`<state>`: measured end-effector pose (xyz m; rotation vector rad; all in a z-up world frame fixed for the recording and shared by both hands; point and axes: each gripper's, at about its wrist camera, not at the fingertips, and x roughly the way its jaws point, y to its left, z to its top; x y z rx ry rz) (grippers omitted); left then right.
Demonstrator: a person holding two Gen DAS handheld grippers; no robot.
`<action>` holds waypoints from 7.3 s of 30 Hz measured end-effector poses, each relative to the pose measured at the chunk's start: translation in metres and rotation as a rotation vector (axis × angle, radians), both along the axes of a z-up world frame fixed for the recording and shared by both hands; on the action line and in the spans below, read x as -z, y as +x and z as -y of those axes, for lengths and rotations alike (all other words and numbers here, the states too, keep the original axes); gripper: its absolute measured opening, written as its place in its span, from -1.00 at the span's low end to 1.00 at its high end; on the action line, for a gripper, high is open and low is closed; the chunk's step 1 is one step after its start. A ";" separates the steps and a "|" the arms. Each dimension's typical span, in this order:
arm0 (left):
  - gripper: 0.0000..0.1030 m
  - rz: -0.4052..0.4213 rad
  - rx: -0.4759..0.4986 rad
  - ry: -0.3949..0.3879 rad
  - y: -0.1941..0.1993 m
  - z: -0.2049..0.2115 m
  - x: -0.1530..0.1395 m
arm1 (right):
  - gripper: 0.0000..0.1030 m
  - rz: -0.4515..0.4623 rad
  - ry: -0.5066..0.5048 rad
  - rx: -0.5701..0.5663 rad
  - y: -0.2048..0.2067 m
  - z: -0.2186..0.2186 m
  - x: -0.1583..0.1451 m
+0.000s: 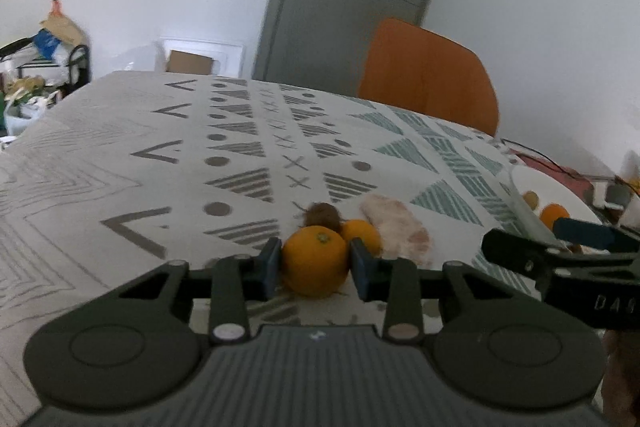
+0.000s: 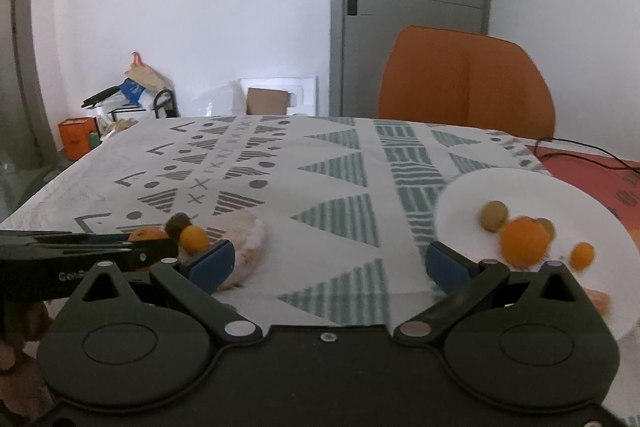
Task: Organize fruits
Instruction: 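Move both open grippers back to the remaining fruits on the tablecloth, then grasp a large orange with the left gripper while the right gripper grasps a small mandarin, then carry the orange and mandarin in both grippers over the white bowl, then open both grippers to drop the orange and mandarin into the bowl, then return the left gripper to the fruits and grasp a brown kiwi, then grasp the last peeled citrus piece with the right gripper while the left gripper holds the kiwi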
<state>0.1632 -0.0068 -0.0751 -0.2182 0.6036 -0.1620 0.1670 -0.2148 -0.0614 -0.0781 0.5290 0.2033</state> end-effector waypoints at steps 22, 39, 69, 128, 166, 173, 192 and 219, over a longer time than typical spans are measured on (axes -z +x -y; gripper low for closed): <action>-0.31 0.055 -0.198 -0.052 -0.001 -0.051 -0.021 | -0.22 -0.092 -0.005 -0.221 0.032 -0.072 0.011; -0.31 0.052 -0.179 -0.021 -0.002 -0.041 -0.018 | -0.62 -0.054 0.029 -0.178 0.010 -0.050 -0.006; -0.31 0.123 -0.014 0.132 -0.010 0.062 -0.055 | -0.62 0.086 0.217 0.031 -0.018 0.073 -0.021; 0.49 0.120 0.251 0.191 0.025 0.199 -0.049 | -0.23 0.069 0.284 0.324 -0.033 0.197 0.007; 0.75 0.065 0.112 0.238 0.008 0.067 -0.038 | 0.98 0.083 0.272 0.143 -0.023 0.106 -0.007; 0.71 0.054 0.088 0.224 0.008 0.047 -0.035 | 0.98 0.075 0.256 0.103 -0.020 0.086 -0.008; -0.19 0.022 0.091 0.153 0.027 0.021 -0.007 | 0.98 0.023 0.183 0.021 -0.004 0.036 -0.002; -0.59 0.037 0.025 0.060 0.026 -0.017 -0.009 | 0.32 -0.112 0.095 -0.087 0.031 -0.044 0.024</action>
